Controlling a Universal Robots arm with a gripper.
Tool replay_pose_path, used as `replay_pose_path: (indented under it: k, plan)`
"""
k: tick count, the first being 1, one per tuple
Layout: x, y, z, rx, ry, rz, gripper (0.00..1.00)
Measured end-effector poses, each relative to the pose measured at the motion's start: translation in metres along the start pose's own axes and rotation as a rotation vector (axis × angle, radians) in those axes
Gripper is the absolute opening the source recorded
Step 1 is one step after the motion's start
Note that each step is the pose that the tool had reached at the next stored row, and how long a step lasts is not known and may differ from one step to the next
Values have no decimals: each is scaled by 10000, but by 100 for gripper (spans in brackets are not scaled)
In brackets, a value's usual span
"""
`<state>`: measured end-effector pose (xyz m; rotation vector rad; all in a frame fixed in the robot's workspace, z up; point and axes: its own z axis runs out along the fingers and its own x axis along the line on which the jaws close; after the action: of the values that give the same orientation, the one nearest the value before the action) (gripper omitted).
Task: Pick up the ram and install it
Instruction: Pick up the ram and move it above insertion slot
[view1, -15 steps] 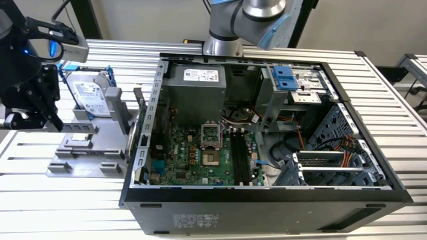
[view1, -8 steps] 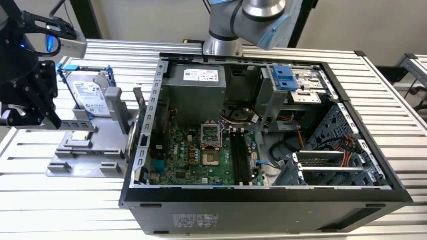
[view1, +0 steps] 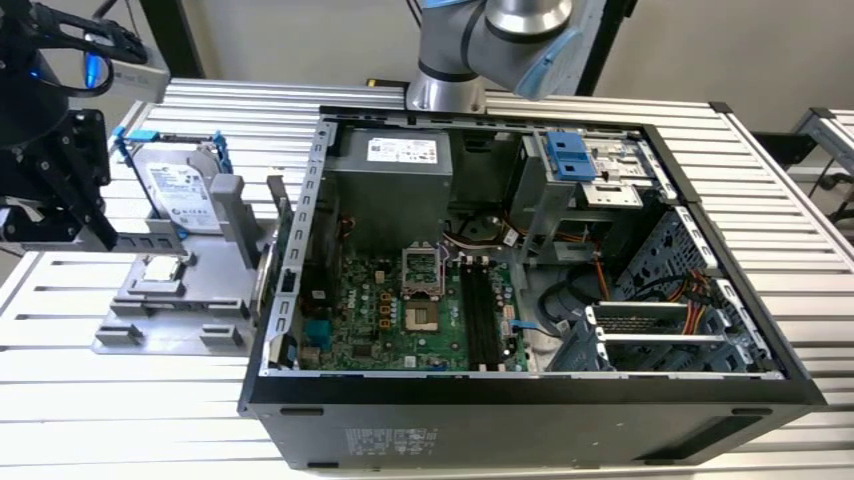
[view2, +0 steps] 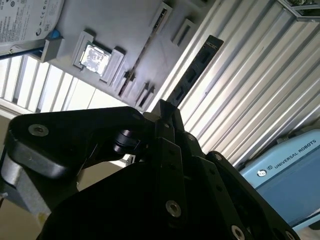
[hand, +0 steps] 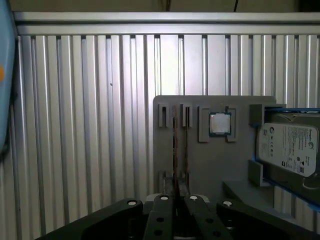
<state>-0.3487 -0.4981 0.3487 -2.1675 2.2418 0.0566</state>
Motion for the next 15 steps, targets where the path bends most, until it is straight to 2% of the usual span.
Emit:
replay_pose_path:
  k: [7,15]
  plan:
    - [-4,1,-100,1,-1,0,0]
    - [-11,3,-260,1,-1,0,0]
